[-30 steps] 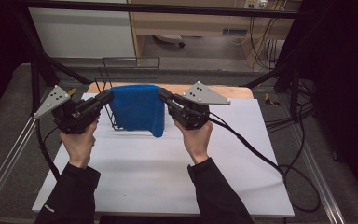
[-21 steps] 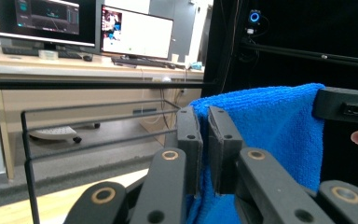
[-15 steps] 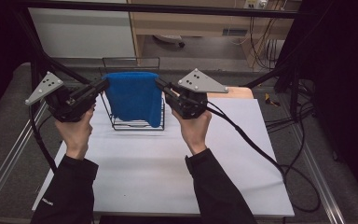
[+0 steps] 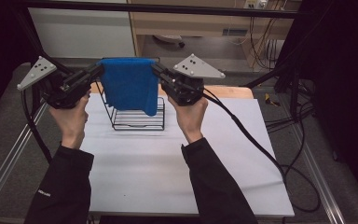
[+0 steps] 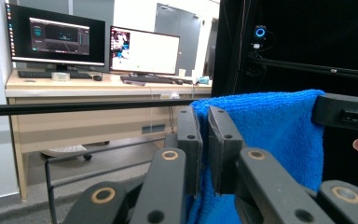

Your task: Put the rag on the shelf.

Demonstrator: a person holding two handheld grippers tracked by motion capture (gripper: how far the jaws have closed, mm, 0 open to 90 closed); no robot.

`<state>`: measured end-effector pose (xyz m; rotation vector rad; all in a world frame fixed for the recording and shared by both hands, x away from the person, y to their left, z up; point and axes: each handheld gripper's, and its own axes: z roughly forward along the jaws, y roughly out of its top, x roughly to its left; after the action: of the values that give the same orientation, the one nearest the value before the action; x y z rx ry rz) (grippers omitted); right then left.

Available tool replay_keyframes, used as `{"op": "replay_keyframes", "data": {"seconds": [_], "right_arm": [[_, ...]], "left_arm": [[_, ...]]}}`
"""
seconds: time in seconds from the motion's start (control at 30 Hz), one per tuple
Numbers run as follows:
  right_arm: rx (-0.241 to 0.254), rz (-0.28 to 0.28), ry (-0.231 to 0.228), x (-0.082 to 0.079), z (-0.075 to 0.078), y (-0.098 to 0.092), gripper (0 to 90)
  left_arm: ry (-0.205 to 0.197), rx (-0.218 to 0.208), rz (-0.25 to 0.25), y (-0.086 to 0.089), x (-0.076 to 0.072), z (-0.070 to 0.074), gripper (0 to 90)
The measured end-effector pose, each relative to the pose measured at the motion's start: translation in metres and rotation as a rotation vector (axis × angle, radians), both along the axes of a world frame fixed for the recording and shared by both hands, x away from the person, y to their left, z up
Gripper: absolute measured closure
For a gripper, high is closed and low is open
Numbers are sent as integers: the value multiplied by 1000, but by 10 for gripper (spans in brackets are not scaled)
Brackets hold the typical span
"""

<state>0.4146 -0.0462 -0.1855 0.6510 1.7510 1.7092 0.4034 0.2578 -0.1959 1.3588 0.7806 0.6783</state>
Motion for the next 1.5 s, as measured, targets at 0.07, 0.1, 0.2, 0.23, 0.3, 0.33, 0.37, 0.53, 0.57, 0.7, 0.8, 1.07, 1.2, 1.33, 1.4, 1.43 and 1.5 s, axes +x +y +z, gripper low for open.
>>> {"op": "replay_keyframes", "data": {"seconds": [0.07, 0.1, 0.2, 0.23, 0.3, 0.33, 0.37, 0.53, 0.57, 0.7, 0.8, 1.07, 1.2, 1.33, 1.4, 1.43, 1.5], "right_arm": [[1, -1, -4, 3, 4, 1, 871], [-1, -3, -5, 4, 5, 1, 871], [-1, -4, -7, 8, 9, 3, 871], [-1, -5, -6, 9, 10, 3, 872], [0, -9, -7, 13, 12, 4, 871], [1, -10, -8, 14, 12, 4, 871], [4, -10, -9, 16, 13, 4, 872], [-7, -19, -22, 22, 18, 6, 871], [-7, -20, -27, 23, 20, 7, 871], [-8, -26, -36, 26, 24, 8, 871], [-6, -29, -33, 30, 27, 9, 871], [-5, -43, -34, 43, 33, 13, 871], [-5, -49, -34, 50, 39, 16, 871], [1, -49, -34, 55, 42, 19, 871], [-1, -53, -35, 57, 43, 20, 871], [-1, -53, -38, 59, 43, 21, 871], [-1, -59, -37, 62, 45, 22, 871]], "left_arm": [[-1, 1, 6, 0, 2, 3, 840], [-3, 0, 9, 0, 4, 4, 840], [-3, -4, 9, 1, 8, 8, 841], [-3, -9, 8, 1, 9, 9, 841], [-4, -10, 9, 2, 12, 11, 841], [-6, -12, 11, 2, 13, 11, 841], [-10, -14, 12, 2, 15, 12, 841], [-10, -17, 20, 2, 22, 19, 841], [-9, -22, 18, 2, 23, 20, 841], [-17, -21, 29, 2, 26, 26, 841], [-13, -20, 34, 2, 30, 29, 842], [-7, -39, 39, 4, 43, 34, 841], [-4, -43, 45, 5, 51, 37, 841], [-10, -46, 54, 7, 56, 41, 841], [-9, -50, 55, 8, 59, 42, 841], [-10, -56, 54, 8, 60, 43, 842], [-16, -58, 56, 9, 62, 44, 842]]}}
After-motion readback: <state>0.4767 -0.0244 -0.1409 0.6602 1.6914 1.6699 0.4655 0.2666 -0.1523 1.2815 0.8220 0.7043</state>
